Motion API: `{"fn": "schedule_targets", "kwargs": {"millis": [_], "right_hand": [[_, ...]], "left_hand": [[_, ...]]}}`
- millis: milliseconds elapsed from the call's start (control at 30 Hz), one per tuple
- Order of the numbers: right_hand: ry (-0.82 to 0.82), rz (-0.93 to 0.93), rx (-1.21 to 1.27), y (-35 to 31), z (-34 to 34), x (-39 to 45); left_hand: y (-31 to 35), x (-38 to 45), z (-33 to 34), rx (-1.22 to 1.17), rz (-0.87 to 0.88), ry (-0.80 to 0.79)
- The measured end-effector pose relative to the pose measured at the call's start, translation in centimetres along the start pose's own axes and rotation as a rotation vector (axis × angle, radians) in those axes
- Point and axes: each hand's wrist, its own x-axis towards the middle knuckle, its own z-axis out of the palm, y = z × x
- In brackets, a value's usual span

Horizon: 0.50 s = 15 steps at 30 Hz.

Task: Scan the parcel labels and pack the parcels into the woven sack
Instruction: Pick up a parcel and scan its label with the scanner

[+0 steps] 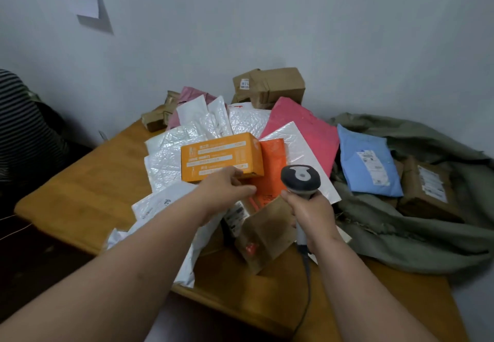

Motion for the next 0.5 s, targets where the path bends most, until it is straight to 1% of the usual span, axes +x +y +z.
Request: {"fn": "schedule_targets", "kwargs": {"millis": [67,133,200,267,333,433,500], "right_hand": [[0.021,0.014,-0.047,0.7,0.0,0.1],[-0.013,0.049,-0.067,1.5,-0.1,0.1],[-0.056,0.096,-0.056,2.3,-0.2,-0.2],[-0.087,0.130,-0.044,3.2,-0.4,-0.6],[-0.104,0.138,-0.026,3.9,-0.9,-0.9],[-0.120,0.125,-0.002,4.2,-2.3,-1.1],[-0.136,0.126,0.026,4.2,-3.7,-1.1]], "left_hand": [[-1.1,-0.5,1.9,0.110,0.024,-0.081],[-2.0,-0.7,3.8,0.164,0.016,-0.140],[-3.0,-0.8,5.5,0.171,-0.039,-0.198],[-4.0,-0.7,7.1,0.262,-0.096,-0.248],[-4.7,-0.8,8.5,0.396,-0.110,-0.236],[-5.1,-1.2,10.2,0.461,-0.064,-0.138],[-5.1,-1.3,11.2,0.489,-0.008,-0.102]]}}
